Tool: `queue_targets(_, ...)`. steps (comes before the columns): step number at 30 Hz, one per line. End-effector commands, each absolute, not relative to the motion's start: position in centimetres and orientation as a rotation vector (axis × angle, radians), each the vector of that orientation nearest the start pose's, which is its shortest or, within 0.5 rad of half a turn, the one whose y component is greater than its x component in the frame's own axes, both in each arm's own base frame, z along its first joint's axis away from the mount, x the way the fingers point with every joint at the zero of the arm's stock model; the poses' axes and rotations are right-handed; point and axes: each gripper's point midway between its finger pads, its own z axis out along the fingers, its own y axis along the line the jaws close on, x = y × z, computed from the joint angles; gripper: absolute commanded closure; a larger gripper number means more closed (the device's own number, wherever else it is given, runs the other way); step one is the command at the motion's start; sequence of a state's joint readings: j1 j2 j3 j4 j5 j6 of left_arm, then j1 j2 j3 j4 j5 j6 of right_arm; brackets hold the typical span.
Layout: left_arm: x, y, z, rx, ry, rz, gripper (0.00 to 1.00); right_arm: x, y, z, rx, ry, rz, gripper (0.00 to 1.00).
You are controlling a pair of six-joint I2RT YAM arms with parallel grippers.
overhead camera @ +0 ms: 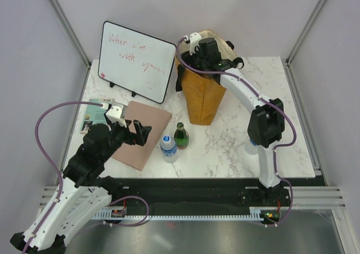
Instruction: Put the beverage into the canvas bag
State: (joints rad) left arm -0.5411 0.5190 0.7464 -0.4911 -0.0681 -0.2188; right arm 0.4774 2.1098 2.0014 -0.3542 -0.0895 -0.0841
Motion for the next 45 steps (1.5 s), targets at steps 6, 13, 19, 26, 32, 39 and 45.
queue_targets(6,21.5,-12.8,26.2,0.273,1.804,-0.478,0.0,54.2,27.6,20.3,-0.559,2.016,0.277,0.51)
queue_targets(13,21.5,-12.8,26.1,0.272,1.806,-0.477,0.0,54.2,27.2,21.5,-0.534,1.999,0.262,0.41)
queue_targets(19,21.5,-12.8,26.2,0.272,1.804,-0.477,0.0,54.0,27.1,22.4,-0.531,1.984,0.266,0.34)
queue_targets(26,21.5,-12.8,26.1,0.272,1.806,-0.477,0.0,54.1,27.0,23.0,-0.529,1.972,0.264,0.32)
queue_targets(32,21.6,-12.8,26.2,0.269,1.804,-0.474,0.0,54.1,27.1,23.1,-0.528,1.97,0.266,0.23)
queue_targets(39,21.6,-12.8,26.2,0.27,1.806,-0.474,0.0,54.2,27.0,24.4,-0.527,1.943,0.264,0.22)
queue_targets(45,21.6,-12.8,26.2,0.269,1.804,-0.474,0.0,53.8,27.0,28.5,-0.5,1.881,0.283,0.22)
